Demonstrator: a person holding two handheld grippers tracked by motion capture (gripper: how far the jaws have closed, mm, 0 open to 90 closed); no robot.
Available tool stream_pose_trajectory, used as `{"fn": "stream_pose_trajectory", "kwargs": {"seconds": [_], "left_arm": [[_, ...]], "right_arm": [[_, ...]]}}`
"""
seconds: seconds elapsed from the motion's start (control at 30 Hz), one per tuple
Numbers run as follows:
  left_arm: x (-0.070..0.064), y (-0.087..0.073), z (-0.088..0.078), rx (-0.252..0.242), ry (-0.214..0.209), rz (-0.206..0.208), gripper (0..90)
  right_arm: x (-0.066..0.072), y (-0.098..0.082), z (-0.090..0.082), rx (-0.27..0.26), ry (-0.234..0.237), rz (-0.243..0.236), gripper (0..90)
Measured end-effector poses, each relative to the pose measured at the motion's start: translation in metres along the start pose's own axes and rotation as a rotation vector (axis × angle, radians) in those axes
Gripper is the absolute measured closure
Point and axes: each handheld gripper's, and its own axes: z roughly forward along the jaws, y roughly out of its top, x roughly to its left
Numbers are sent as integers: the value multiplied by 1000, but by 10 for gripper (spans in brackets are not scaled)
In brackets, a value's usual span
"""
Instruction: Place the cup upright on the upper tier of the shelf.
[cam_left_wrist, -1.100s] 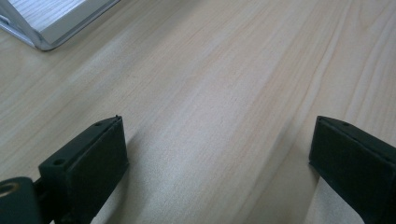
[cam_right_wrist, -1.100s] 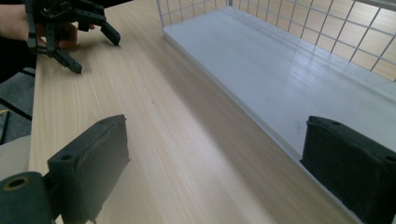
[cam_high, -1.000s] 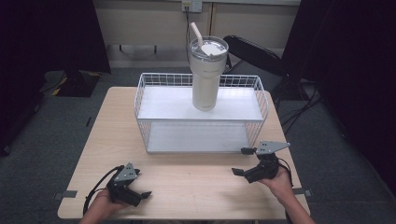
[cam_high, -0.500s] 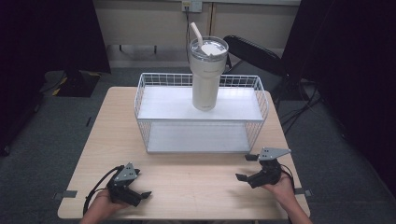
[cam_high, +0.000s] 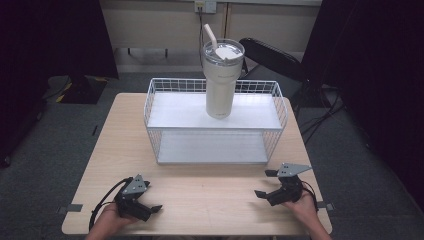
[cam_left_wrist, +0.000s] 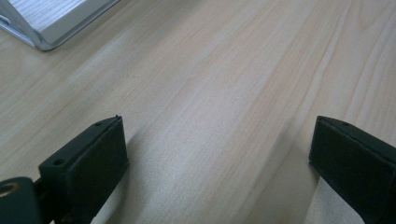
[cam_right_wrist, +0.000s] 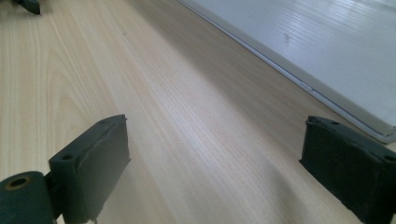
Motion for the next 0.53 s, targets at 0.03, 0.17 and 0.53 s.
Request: {"fn": "stream_pose_trajectory", "kwargs": {"seconds": [0.03, 0.17, 0.53], "left_arm": [[0, 0, 0, 0, 0, 0, 37], [0, 0, 0, 0, 0, 0, 37], [0, 0, 0, 0, 0, 0, 37]], "right_arm": [[0, -1, 1, 6, 5, 5, 78], [1, -2, 7, 36, 9, -16, 83], [5, -8, 14, 116, -20, -54, 83]]}}
